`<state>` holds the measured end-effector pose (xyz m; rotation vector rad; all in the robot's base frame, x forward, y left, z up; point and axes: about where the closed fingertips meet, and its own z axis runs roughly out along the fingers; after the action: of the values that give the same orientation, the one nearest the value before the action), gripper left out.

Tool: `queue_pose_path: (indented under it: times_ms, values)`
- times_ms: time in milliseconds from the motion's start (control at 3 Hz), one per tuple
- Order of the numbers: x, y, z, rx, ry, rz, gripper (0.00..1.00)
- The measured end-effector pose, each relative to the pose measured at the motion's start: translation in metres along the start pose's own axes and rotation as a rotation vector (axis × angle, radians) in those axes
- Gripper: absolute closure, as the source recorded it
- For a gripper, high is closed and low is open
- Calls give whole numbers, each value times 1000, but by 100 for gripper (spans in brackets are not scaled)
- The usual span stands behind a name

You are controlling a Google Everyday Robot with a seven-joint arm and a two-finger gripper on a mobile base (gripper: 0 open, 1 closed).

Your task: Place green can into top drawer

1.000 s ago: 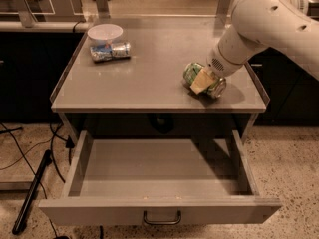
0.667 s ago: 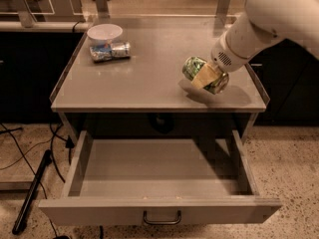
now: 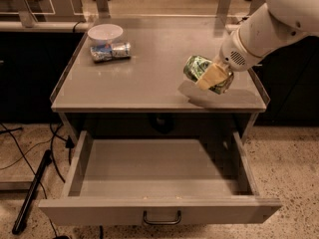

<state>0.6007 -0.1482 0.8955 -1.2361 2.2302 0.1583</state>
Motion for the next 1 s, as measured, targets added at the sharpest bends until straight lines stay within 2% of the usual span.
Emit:
queue_pose_path:
  times_ms: [333,1000]
  values:
    - [0,0,0,0,0,0,100]
    - [17,32,-31,-109,-32,-97,100]
